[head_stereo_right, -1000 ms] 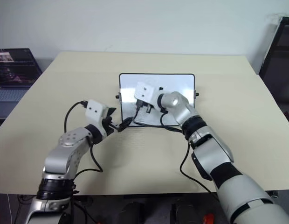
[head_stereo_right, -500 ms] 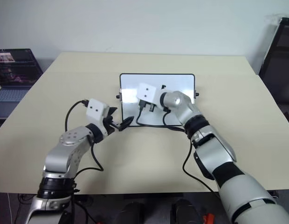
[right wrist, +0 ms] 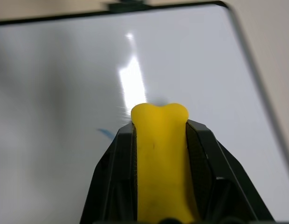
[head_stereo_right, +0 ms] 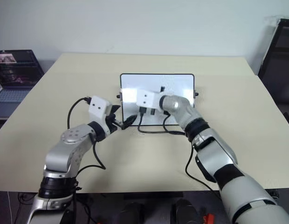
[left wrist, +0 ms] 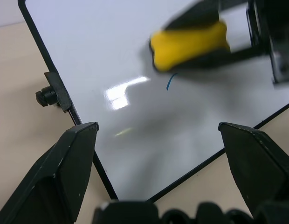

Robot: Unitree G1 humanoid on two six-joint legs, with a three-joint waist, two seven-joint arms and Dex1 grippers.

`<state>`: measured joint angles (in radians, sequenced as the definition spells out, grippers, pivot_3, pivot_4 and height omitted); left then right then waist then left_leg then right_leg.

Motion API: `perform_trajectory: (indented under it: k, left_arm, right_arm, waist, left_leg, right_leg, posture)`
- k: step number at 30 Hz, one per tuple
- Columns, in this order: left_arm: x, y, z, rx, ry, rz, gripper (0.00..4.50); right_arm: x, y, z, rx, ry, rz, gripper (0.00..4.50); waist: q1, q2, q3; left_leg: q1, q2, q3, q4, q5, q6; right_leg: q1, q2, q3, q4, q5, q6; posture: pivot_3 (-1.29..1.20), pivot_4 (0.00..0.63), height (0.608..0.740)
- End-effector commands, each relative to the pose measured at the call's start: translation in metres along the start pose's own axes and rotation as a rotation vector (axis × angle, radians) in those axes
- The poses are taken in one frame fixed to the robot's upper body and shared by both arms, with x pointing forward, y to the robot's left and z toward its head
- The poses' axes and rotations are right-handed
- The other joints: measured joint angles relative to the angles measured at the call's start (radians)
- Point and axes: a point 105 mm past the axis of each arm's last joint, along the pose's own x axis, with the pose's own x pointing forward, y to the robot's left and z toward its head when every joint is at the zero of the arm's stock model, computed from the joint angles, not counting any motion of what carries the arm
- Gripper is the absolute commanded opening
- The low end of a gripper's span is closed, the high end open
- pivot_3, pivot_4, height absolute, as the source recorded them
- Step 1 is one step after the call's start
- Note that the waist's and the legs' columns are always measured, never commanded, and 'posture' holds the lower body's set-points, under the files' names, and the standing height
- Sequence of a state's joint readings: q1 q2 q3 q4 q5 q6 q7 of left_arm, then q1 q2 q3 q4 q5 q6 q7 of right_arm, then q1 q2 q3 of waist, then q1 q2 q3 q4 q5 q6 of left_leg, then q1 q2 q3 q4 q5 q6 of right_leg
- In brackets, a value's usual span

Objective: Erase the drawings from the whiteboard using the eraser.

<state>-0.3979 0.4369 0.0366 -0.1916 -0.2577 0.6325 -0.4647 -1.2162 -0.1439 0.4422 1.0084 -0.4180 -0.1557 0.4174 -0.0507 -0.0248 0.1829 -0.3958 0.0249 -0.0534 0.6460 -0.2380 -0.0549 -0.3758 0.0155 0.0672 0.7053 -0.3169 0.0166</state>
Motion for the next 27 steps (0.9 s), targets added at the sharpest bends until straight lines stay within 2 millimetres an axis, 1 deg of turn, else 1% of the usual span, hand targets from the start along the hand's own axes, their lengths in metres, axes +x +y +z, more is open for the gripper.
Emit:
perform_trajectory:
  k: [1, 4, 9, 11, 12, 15, 17, 19, 20, 22, 27]
  left_arm:
    - [-0.002, -0.002, 0.015, 0.025, -0.051, -0.006, 4.50]
    - [-0.003, -0.002, 0.014, 0.024, -0.050, -0.006, 4.50]
    - [-0.002, -0.004, 0.014, 0.024, -0.052, -0.007, 4.50]
    - [-0.002, -0.005, 0.015, 0.025, -0.052, -0.008, 4.50]
    - [-0.002, -0.005, 0.015, 0.025, -0.052, -0.008, 4.50]
    - [-0.002, -0.005, 0.015, 0.024, -0.051, -0.009, 4.50]
    - [-0.002, -0.004, 0.014, 0.023, -0.049, -0.010, 4.50]
    - [-0.002, -0.004, 0.013, 0.022, -0.047, -0.009, 4.50]
    - [-0.003, -0.003, 0.013, 0.021, -0.047, -0.009, 4.50]
    - [-0.003, -0.003, 0.012, 0.018, -0.046, -0.008, 4.50]
    - [-0.004, -0.004, 0.011, 0.014, -0.048, -0.006, 4.50]
  right_arm:
    - [-0.001, -0.001, -0.008, 0.043, 0.024, -0.007, 1.10]
    - [-0.001, 0.012, -0.010, 0.045, 0.021, 0.073, 1.10]
    - [-0.005, 0.050, -0.012, 0.020, 0.011, 0.272, 1.10]
    - [-0.008, 0.058, -0.011, 0.012, 0.005, 0.317, 1.10]
    - [-0.008, 0.059, -0.011, 0.012, 0.004, 0.322, 1.10]
    - [-0.007, 0.047, -0.013, 0.003, 0.021, 0.255, 1.10]
    - [-0.006, 0.029, -0.014, -0.017, 0.039, 0.160, 1.10]
    - [-0.006, 0.016, -0.015, -0.021, 0.046, 0.100, 1.10]
    - [-0.006, 0.014, -0.016, -0.017, 0.049, 0.092, 1.10]
    - [-0.007, 0.014, -0.021, -0.015, 0.062, 0.106, 1.10]
    - [-0.014, 0.024, -0.037, -0.030, 0.101, 0.173, 1.10]
  waist:
    - [-0.004, 0.000, 0.000]
    - [-0.006, 0.000, 0.000]
    - [-0.006, 0.000, 0.000]
    - [-0.006, 0.000, 0.000]
    - [-0.006, 0.000, 0.000]
    - [-0.006, 0.000, 0.000]
    - [-0.006, 0.000, 0.000]
    - [-0.005, 0.000, 0.000]
    - [-0.005, 0.000, 0.000]
    - [-0.003, 0.000, 0.000]
    - [0.000, 0.000, 0.000]
  left_leg:
    - [0.000, 0.000, 0.000, -0.001, 0.000, 0.000]
    - [0.000, 0.000, 0.000, -0.001, 0.000, 0.000]
    - [0.001, 0.000, 0.000, -0.001, 0.000, 0.000]
    - [0.001, 0.000, 0.000, -0.001, 0.000, 0.000]
    - [0.001, 0.000, 0.000, -0.001, 0.000, 0.000]
    - [0.002, 0.000, 0.000, -0.001, 0.000, 0.000]
    - [0.002, 0.000, 0.000, -0.001, 0.000, 0.000]
    - [0.002, 0.000, 0.000, 0.000, 0.000, 0.000]
    - [0.002, 0.000, 0.000, 0.000, 0.000, 0.000]
    - [0.002, 0.000, 0.000, 0.000, 0.000, 0.000]
    - [0.001, 0.000, 0.000, -0.001, 0.000, 0.000]
  right_leg:
    - [0.000, 0.000, 0.000, 0.000, 0.000, 0.000]
    - [-0.001, 0.000, 0.000, 0.000, 0.000, 0.000]
    - [0.000, 0.000, 0.000, 0.000, 0.000, 0.000]
    - [0.001, 0.000, 0.000, 0.000, 0.000, 0.000]
    - [0.001, 0.000, 0.000, 0.000, 0.000, 0.000]
    - [0.001, 0.000, 0.000, 0.000, 0.000, 0.000]
    - [0.001, 0.000, 0.000, 0.000, 0.000, 0.000]
    - [0.001, 0.000, 0.000, 0.000, 0.000, 0.000]
    - [0.001, 0.000, 0.000, 0.000, 0.000, 0.000]
    - [0.002, 0.000, 0.000, 0.000, 0.000, 0.000]
    - [0.002, 0.000, 0.000, -0.001, 0.000, 0.000]
  posture:
    - [0.00, 0.150, 0.740]
    - [0.00, 0.150, 0.740]
    - [0.00, 0.150, 0.740]
    - [0.00, 0.150, 0.740]
    - [0.00, 0.150, 0.740]
    - [0.00, 0.150, 0.740]
    - [0.00, 0.150, 0.740]
    - [0.00, 0.150, 0.740]
    - [0.00, 0.150, 0.740]
    - [0.00, 0.150, 0.740]
    - [0.00, 0.150, 0.740]
